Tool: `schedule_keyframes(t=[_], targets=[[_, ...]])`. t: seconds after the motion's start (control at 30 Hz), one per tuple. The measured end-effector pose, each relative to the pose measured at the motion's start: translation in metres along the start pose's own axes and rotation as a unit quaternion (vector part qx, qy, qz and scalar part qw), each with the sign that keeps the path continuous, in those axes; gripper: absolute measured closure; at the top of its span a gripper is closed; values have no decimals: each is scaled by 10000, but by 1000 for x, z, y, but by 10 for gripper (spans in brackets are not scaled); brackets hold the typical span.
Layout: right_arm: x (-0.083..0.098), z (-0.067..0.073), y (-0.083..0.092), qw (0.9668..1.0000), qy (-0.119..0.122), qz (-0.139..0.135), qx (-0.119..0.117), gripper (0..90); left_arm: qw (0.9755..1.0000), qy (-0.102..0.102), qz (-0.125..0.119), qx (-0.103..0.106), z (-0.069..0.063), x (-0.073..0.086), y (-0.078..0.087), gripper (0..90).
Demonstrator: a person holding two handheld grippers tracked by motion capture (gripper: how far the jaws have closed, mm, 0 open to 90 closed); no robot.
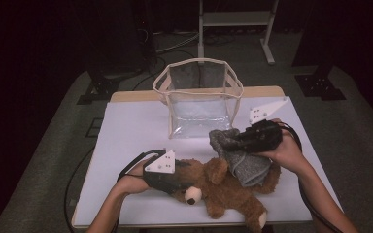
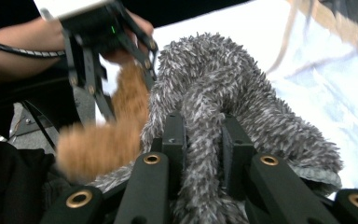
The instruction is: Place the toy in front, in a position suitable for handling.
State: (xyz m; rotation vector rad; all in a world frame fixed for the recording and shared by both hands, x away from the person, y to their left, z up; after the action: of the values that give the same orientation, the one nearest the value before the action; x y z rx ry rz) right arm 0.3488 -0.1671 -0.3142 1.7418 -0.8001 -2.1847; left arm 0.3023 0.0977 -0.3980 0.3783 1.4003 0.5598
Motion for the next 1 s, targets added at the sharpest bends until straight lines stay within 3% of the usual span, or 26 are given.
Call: schedule_keyframes(t=[0.17, 0.23, 0.4, 0.47, 0.8, 0.87, 0.97, 1.0], targets=[[-21, 2, -5, 9998, 85, -13, -172, 745, 10000, -20, -1, -11, 0, 0, 0, 435], [-21, 2, -19, 9993, 61, 187, -313, 745, 10000, -47, 20, -18, -1, -1, 0, 433], [8, 4, -55, 9944, -77, 855, -613, 745, 10000, -6, -1, -23, 0, 0, 0, 430], [22, 7, -61, 9926, -127, 969, -726, 747, 10000, -2, 14, -5, 0, 1, 0, 422], [48, 20, -50, 9956, -230, 676, -606, 758, 9999, 110, 102, -75, 1, 1, 10, 281], [51, 21, -48, 9961, -238, 608, -585, 758, 9993, 366, 55, -74, 4, 6, 16, 275], [53, 22, -45, 9961, -258, 614, -580, 758, 9986, 530, 26, -20, 6, 11, 15, 288], [53, 22, -45, 9961, -261, 624, -568, 757, 9985, 538, -12, -3, 7, 13, 13, 333]])
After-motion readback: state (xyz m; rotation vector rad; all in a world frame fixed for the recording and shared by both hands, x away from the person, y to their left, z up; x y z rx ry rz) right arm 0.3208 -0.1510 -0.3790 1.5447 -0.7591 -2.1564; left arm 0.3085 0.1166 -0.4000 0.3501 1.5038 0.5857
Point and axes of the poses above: each handheld gripper's, and its own axes: y roughly backward along the jaws, x roughly out of its underside, z roughly to its left, the point moved 3 cm from there along -y, roughly forward along the jaws, and after that the axes turned 1 degree about -z, right-handed, at the moved point
